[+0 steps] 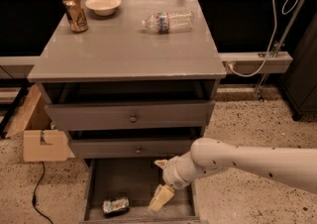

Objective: Pick 7up can from bottom drawer and place on counter

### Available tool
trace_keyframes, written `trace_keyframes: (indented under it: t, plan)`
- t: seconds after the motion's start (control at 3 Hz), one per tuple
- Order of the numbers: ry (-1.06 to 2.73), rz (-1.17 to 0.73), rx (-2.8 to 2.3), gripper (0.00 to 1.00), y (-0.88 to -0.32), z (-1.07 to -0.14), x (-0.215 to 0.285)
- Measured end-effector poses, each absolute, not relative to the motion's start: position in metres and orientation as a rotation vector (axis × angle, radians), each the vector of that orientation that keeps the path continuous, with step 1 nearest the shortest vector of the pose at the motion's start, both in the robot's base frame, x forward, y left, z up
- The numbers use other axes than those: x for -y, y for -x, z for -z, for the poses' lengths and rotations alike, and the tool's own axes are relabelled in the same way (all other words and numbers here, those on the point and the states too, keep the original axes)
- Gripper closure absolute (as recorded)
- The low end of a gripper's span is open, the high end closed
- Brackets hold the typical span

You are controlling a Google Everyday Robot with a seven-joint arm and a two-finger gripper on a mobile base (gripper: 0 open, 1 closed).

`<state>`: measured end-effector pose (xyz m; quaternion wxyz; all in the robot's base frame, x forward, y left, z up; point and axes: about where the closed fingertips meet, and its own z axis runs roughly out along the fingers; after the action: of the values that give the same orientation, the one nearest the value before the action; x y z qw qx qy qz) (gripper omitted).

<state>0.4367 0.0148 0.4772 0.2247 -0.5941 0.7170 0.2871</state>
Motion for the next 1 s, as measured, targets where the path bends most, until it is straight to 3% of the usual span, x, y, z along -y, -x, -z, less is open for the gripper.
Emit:
trace_keyframes:
  t: [1.0]
  plan:
    - [1.721, -0.692, -1.898, 0.00, -0.497, -0.300, -0.054]
